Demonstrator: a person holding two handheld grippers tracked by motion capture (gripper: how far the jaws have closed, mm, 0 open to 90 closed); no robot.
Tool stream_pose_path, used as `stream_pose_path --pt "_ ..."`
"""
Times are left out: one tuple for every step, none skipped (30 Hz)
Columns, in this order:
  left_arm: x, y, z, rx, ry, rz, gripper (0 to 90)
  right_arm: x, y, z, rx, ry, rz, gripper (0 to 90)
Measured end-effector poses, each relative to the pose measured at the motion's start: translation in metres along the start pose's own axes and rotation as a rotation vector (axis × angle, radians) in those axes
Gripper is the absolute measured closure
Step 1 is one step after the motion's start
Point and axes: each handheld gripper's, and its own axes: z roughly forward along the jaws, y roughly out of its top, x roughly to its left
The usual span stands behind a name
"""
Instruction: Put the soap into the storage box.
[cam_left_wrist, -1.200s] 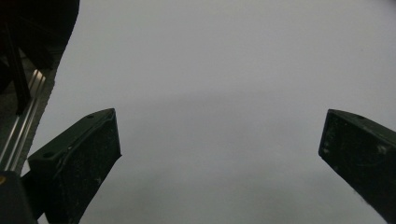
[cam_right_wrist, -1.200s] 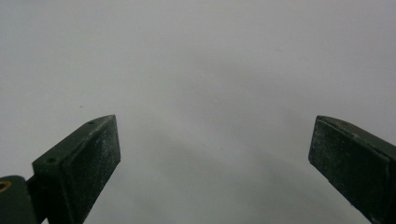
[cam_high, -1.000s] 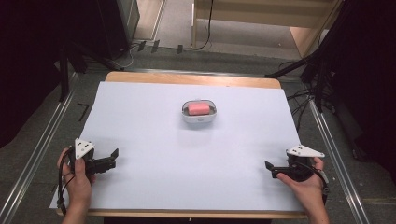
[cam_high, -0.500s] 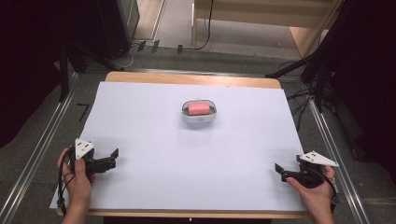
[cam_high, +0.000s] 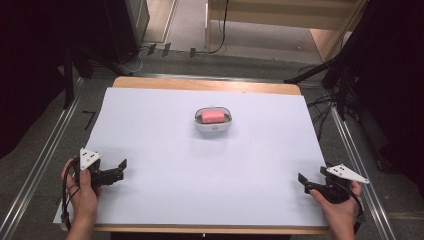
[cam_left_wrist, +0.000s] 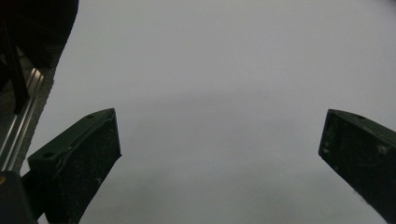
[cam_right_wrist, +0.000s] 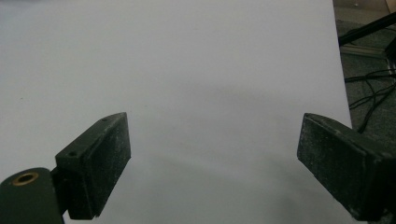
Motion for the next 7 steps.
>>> stream_pose_path --pt "0.0 0.0 0.0 0.0 0.0 0.0 0.0 0.0 0.0001 0.0003 0.002 0.0 -0.001 10.1" --pt "0.0001 0.0 0.0 0.001 0.001 0.001 0.0 0.0002 0.0001 0.0003 0.005 -0.001 0.001 10.1" --pt "-0.0001 0.0001 0.0001 0.002 0.001 0.0 0.0 0.0001 0.0001 0.0004 0.006 -0.001 -0.004 10.1" --pt "-0.0001 0.0002 0.0001 0.005 0.003 0.001 0.0 0.0001 0.0002 0.0004 0.008 0.003 -0.006 10.1" --pt "-0.0001 0.0003 0.0003 0.006 0.005 0.0 0.0 0.0002 0.0002 0.0004 0.009 0.004 -0.007 10.1" --pt "0.0 0.0003 0.0004 0.008 0.007 0.001 0.0 0.0003 0.0002 0.0004 0.01 0.001 -0.011 10.1" --pt "-0.0001 0.0005 0.0007 0.01 0.007 0.003 0.0 0.0006 0.0002 0.0005 0.009 -0.001 -0.013 10.1"
